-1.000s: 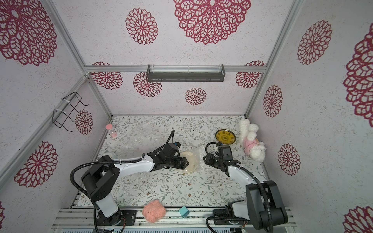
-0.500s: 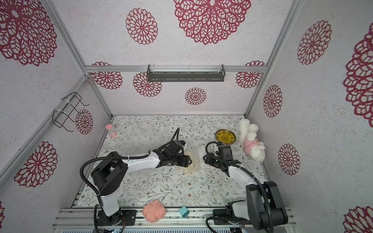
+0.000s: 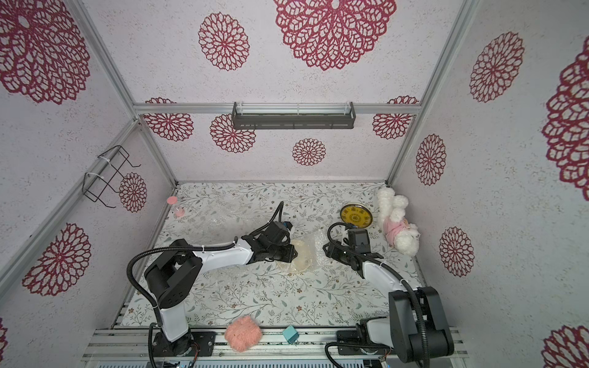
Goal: Unpack dinner plates from bubble wrap
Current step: Unwrap the bubble wrap at the center of the board.
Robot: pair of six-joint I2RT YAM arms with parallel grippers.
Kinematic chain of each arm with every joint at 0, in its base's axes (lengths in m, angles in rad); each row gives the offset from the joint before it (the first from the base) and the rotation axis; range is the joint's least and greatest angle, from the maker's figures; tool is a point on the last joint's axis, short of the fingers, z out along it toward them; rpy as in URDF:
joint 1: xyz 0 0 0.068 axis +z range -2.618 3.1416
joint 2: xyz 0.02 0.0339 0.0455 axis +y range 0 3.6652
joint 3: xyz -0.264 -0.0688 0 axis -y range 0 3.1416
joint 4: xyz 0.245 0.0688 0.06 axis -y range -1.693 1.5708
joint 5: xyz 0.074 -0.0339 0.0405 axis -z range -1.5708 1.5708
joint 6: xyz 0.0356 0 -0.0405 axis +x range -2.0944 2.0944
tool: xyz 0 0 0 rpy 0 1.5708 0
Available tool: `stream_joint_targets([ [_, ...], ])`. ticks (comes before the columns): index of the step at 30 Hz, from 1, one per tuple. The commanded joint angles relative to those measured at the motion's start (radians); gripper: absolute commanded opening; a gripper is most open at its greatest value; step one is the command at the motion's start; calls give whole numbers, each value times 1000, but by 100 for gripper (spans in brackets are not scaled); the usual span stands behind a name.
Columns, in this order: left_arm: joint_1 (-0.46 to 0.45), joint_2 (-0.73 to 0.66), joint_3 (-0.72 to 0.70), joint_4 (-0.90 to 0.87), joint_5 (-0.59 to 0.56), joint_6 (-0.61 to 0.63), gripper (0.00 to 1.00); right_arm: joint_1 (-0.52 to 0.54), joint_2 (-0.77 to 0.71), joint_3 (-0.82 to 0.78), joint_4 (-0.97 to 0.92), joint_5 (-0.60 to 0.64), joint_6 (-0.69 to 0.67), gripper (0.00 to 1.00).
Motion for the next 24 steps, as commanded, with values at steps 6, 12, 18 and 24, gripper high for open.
stream_joint_targets([
  [6, 20, -32, 57, -26, 27, 37, 12, -19, -74, 56, -93, -39, -19, 60],
  [12, 16, -82, 45, -11, 77, 30, 12, -19, -127, 130, -197, -39, 1, 69],
  [18, -6, -128, 6, 31, 113, 21, 12, -18, -169, 198, -331, 9, 0, 78],
  [24, -68, -117, -5, 110, 122, -26, 13, -19, -250, 173, -394, 25, 38, 82],
])
